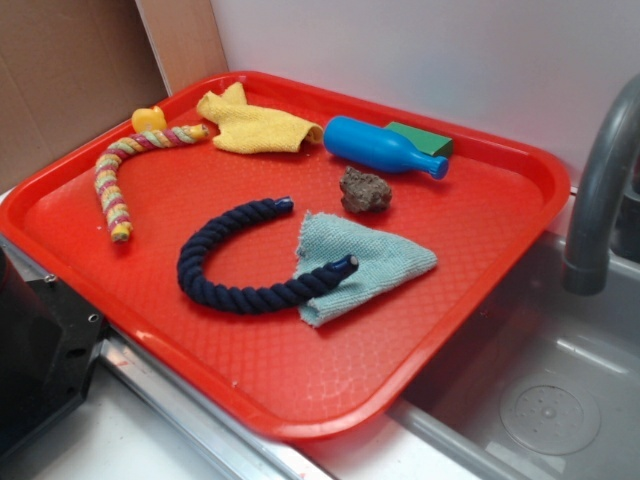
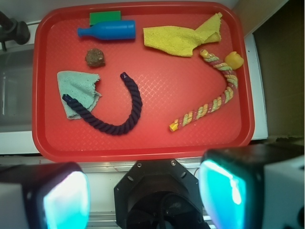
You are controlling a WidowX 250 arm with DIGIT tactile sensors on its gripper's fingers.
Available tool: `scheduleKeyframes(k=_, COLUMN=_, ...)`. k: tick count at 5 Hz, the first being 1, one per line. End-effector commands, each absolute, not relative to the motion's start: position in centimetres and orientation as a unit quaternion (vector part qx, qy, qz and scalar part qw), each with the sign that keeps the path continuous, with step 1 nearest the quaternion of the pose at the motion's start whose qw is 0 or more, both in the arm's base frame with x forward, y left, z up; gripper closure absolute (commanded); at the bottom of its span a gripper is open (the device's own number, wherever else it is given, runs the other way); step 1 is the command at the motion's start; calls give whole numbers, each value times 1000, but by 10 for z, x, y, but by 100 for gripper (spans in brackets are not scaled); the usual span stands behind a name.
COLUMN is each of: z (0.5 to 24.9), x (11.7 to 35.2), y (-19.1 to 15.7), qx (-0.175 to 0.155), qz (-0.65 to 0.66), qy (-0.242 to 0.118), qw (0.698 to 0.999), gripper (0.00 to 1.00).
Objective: Grab the multicolored rope.
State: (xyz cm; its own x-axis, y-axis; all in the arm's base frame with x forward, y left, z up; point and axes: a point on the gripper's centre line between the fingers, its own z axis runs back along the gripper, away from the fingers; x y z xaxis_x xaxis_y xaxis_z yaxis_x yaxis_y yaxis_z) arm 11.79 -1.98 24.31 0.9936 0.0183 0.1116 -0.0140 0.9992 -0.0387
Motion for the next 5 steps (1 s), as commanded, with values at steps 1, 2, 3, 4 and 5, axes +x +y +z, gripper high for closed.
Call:
scheduleKeyframes(k=1, z=243, x=118, y=-20, qx=-19, qz=8, qy=-56, qw=998, gripper=0)
scheduleKeyframes(k=2, z=221, x=117, y=29, qx=41, qz=130, qy=-68, qw=988, gripper=0)
scheduleKeyframes(k=3, z=197, x=125, y=62, qx=53, qz=251, qy=-86, qw=963, gripper=0)
scheduleKeyframes(k=4, z=158, x=127, y=79, qx=59, qz=370, qy=-117, qw=920, gripper=0)
scheduleKeyframes(k=5, z=119, x=140, y=87, qx=27, qz=411, qy=-103, qw=905, gripper=0)
